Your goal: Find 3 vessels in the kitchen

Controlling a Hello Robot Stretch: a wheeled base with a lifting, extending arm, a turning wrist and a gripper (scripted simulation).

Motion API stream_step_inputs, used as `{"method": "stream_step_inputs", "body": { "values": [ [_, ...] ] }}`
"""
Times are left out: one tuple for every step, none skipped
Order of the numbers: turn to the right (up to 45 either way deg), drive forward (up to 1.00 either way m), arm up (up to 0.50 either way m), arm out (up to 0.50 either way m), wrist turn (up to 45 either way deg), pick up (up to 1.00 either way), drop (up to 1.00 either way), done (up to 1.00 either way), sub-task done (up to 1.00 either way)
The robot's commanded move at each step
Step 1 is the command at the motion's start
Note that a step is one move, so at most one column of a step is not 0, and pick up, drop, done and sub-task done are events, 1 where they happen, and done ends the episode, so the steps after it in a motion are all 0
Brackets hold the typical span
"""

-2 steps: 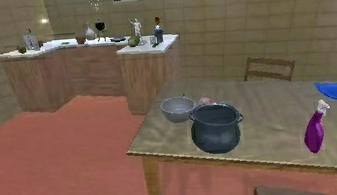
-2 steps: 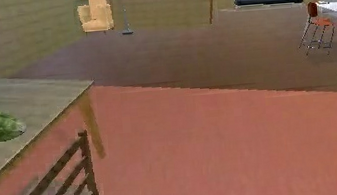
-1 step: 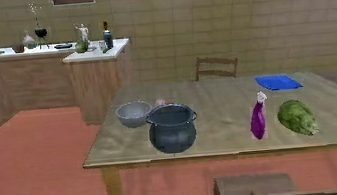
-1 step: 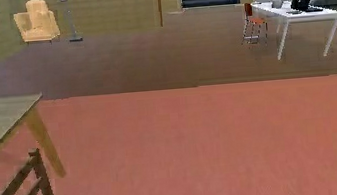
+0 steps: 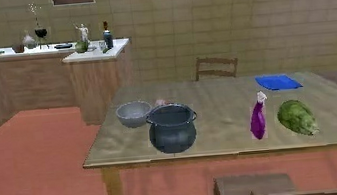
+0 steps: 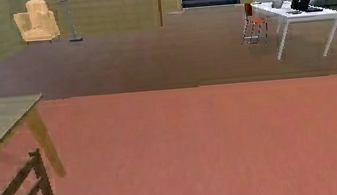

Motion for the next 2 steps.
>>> {"method": "stream_step_inputs", "body": {
  "values": [
    [-45.0,0.00,0.00,0.00,0.0,0.00,0.00,0.00,0.00],
    [-18.0,0.00,0.00,0.00,0.0,0.00,0.00,0.00,0.00]
  ]
}}
